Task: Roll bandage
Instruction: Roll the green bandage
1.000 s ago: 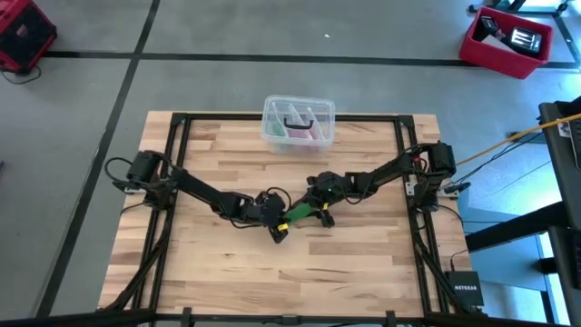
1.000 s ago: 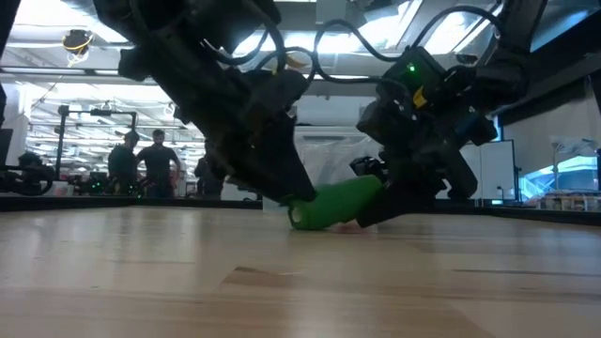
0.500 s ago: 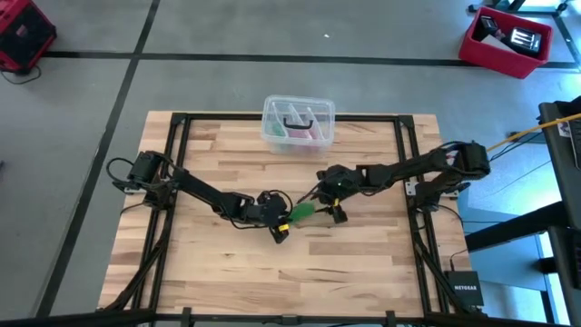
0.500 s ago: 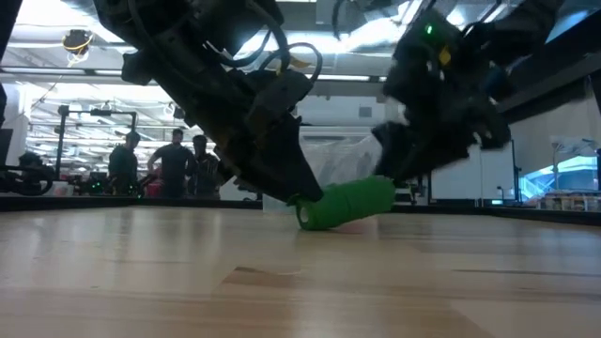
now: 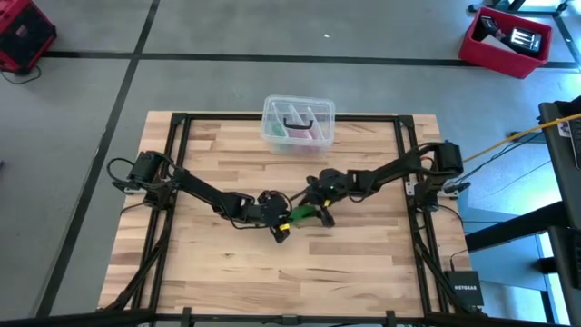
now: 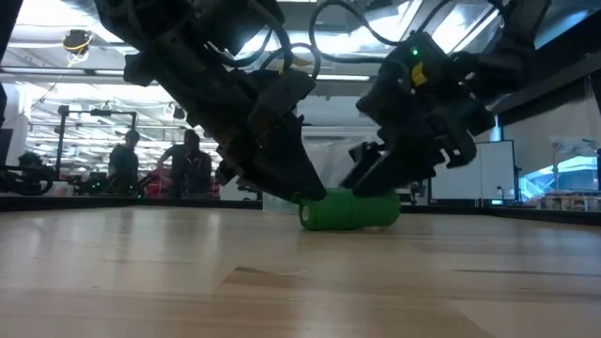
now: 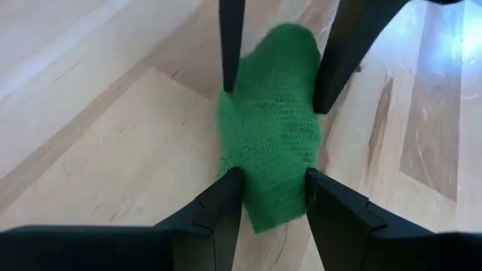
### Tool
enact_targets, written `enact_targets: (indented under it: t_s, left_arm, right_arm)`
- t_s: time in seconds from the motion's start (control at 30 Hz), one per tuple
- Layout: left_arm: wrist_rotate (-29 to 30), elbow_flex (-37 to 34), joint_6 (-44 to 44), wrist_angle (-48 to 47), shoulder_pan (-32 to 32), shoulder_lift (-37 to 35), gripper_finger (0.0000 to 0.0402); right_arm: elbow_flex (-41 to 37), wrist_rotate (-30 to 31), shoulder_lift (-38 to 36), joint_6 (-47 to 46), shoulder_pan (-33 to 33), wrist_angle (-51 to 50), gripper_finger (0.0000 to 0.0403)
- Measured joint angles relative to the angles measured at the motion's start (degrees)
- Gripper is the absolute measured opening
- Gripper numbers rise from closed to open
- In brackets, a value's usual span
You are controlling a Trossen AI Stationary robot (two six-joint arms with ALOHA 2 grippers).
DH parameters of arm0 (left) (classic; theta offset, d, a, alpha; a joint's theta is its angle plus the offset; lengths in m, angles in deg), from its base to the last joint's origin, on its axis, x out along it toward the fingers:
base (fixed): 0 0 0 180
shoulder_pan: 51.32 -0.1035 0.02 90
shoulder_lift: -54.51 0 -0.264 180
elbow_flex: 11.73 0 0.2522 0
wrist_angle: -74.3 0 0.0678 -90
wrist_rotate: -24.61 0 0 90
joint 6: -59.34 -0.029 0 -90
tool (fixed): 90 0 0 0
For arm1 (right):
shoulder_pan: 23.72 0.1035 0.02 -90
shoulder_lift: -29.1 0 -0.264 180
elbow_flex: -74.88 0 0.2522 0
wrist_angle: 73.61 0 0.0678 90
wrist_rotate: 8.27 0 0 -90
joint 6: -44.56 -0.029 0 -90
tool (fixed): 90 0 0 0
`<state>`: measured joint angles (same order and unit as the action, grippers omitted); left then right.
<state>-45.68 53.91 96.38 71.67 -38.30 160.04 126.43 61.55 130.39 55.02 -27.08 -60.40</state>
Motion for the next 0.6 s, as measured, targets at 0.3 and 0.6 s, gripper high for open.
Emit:
enact_targets:
  t_s: [0.3,0.6]
  left_arm:
    - [-0.2,0.2,2.9,-4.4,0.5,0.0,0.0133]
    - [-0.9,0.5,0.9,-6.7,1.6,-3.3,0.0133]
  right_arm:
    - [0.2,1.2,0.8,3.3,0.1,-4.2,0.0215]
    - [0.1,1.6,0.9,3.3,0.0,-4.0,0.0215]
